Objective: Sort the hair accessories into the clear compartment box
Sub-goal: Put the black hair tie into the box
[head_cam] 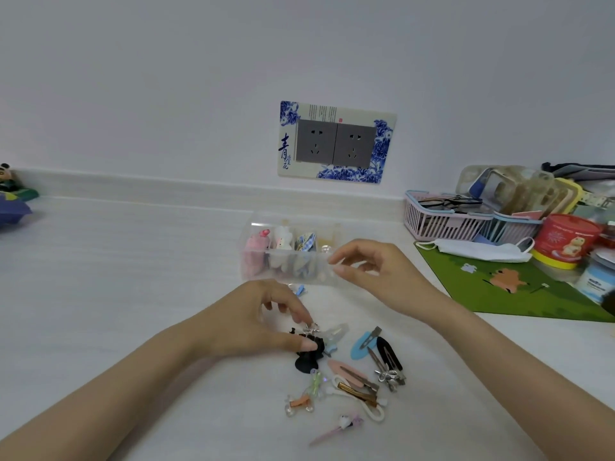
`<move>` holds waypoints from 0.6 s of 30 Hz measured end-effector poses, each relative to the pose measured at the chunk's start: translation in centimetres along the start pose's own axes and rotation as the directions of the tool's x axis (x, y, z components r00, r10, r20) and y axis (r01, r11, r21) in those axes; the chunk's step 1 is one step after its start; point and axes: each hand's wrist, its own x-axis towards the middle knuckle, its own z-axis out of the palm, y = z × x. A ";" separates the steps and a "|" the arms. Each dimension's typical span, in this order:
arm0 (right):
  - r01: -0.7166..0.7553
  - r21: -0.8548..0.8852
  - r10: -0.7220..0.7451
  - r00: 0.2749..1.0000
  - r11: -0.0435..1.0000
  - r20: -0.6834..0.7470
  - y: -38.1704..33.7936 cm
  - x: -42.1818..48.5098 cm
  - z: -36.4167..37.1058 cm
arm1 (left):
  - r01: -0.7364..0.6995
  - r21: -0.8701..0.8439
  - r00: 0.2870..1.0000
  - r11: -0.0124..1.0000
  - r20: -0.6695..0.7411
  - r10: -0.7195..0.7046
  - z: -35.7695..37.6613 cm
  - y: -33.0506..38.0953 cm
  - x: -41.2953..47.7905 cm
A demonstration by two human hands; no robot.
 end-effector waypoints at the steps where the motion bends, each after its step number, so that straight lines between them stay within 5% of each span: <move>1: -0.013 0.020 0.013 1.000 1.000 0.019 0.1 -1.0 0.1 | 0.003 0.015 1.000 1.000 0.025 -0.003 -0.1 0.1 -0.1; 6: -0.075 0.117 0.073 0.997 0.990 0.014 0.2 -3.1 0.4 | 0.007 0.053 0.997 0.999 0.076 -0.011 0.0 0.4 -0.3; 12: -0.025 0.283 0.001 0.996 0.959 0.087 -0.9 -3.3 1.6 | 0.044 -0.272 0.986 0.961 -0.142 -0.086 -0.4 0.9 0.1; 18: 0.040 0.284 -0.044 0.999 0.958 0.009 -1.4 -3.2 2.4 | 0.074 -0.407 0.978 0.911 -0.147 -0.145 0.6 1.3 0.7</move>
